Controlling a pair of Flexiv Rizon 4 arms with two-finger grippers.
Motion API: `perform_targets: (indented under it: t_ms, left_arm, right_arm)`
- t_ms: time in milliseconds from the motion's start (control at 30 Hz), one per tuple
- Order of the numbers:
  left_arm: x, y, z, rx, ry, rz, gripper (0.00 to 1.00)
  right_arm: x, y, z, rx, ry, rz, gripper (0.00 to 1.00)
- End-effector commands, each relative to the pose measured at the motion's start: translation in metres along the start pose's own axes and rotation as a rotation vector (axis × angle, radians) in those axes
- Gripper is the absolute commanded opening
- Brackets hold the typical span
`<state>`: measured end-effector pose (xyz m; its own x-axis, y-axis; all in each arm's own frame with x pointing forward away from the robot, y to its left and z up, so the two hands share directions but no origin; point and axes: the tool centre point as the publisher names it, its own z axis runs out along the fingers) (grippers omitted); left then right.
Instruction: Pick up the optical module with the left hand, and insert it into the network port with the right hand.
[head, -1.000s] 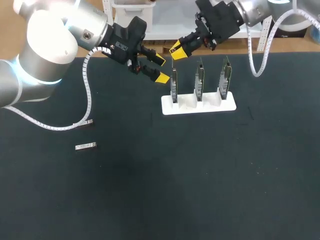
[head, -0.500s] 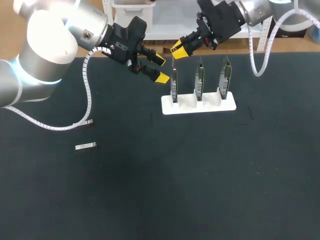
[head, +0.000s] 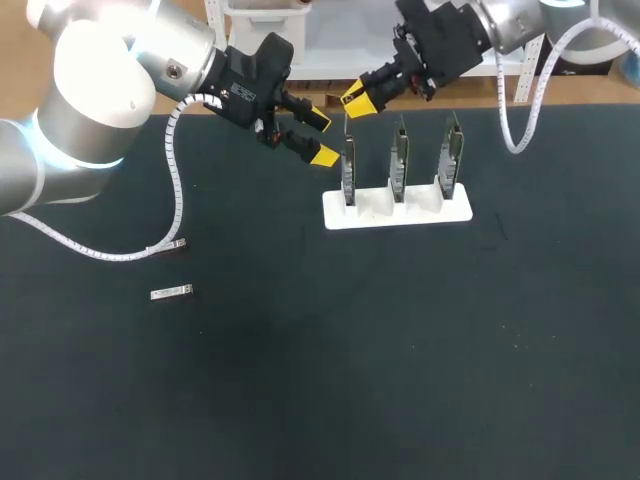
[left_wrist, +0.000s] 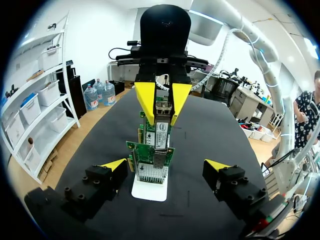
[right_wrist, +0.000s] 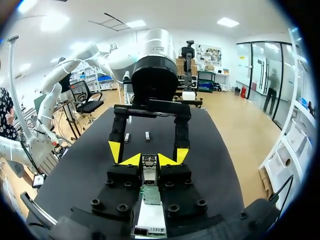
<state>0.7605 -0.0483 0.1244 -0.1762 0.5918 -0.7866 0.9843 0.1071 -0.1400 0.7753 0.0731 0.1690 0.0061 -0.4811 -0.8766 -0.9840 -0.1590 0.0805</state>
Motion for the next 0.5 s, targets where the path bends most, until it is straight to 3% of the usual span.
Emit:
perform_targets:
  t_ms: [33,500]
  left_arm:
    - [-0.0005,-0.0009,-0.0005,-0.003,0.004,-0.002,1.0]
    - [-0.0005,-0.0009,-0.0005,-0.003,0.004,-0.002,1.0]
  right_arm:
    - [0.0009,0.0025,-0.0009,0.006,0.0,-0.002,0.0]
    - [0.0033,0.0036,0.0031,0.006,0.004,-0.007,0.0]
